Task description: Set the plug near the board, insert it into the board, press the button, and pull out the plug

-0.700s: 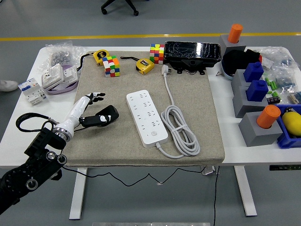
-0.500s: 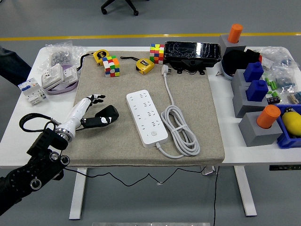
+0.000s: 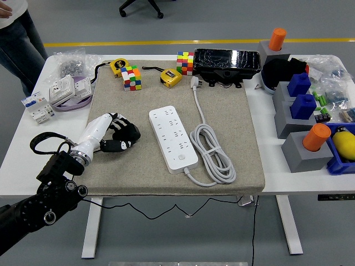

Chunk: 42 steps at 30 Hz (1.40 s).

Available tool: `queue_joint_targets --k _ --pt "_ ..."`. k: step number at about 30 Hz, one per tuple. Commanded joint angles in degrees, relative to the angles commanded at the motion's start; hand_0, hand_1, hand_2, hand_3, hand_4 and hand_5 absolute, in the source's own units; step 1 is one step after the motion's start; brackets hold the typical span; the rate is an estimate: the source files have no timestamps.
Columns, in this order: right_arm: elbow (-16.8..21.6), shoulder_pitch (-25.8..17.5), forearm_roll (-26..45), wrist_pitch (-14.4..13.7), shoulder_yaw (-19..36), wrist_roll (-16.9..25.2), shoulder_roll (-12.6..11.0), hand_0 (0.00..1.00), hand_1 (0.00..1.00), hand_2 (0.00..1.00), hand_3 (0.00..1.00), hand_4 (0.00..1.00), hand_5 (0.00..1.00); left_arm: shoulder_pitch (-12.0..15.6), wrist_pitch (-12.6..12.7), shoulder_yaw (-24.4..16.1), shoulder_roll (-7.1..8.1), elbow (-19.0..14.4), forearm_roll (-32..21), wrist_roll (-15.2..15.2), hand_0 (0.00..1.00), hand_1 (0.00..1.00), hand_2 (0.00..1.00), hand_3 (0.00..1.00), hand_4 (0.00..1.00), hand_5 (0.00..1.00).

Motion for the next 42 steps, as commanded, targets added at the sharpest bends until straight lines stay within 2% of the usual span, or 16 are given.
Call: queue_joint_targets --k 6,8,15,24,33,42 --pt "0.0 -0.1 0.0 0.0 0.0 0.0 0.0 0.575 0.634 0.621 0.549 0.889 0.422 0.3 -0.4 -0.6 0.45 -2.4 -1.3 -1.1 0.384 0.345 0.423 0.557 0.705 0.002" --pt "0.0 -0.1 0.0 0.0 -0.1 0.0 0.0 0.575 0.634 0.621 0.549 0.889 0.422 0.2 -1.3 -0.8 0.62 -3.7 -2.0 -2.1 0.384 0.345 0.423 0.557 0.705 0.002" --pt "0.1 0.0 0.0 0.0 0.0 0.0 0.0 0.574 0.635 0.621 0.549 0.889 0.422 -0.9 -3.2 1.9 0.94 -7.2 -4.5 -3.2 0.388 0.344 0.421 0.557 0.687 0.002" --pt "0.0 0.0 0.1 0.0 -0.2 0.0 0.0 0.574 0.634 0.621 0.549 0.889 0.422 -2.6 -3.6 5.7 -0.30 -5.1 -5.7 -2.9 0.389 0.348 0.422 0.557 0.668 0.002" --pt "0.0 0.1 0.2 0.0 -0.5 0.0 -0.1 0.575 0.635 0.621 0.550 0.889 0.422 -3.6 -2.9 6.4 -2.11 -3.0 -5.5 -3.2 0.393 0.349 0.423 0.558 0.671 0.002" --pt "0.0 0.4 0.4 0.0 -1.0 0.0 -0.3 0.574 0.635 0.621 0.550 0.890 0.422 -4.1 -2.3 6.9 -2.30 -1.7 -5.6 -3.3 0.393 0.349 0.423 0.558 0.673 0.002"
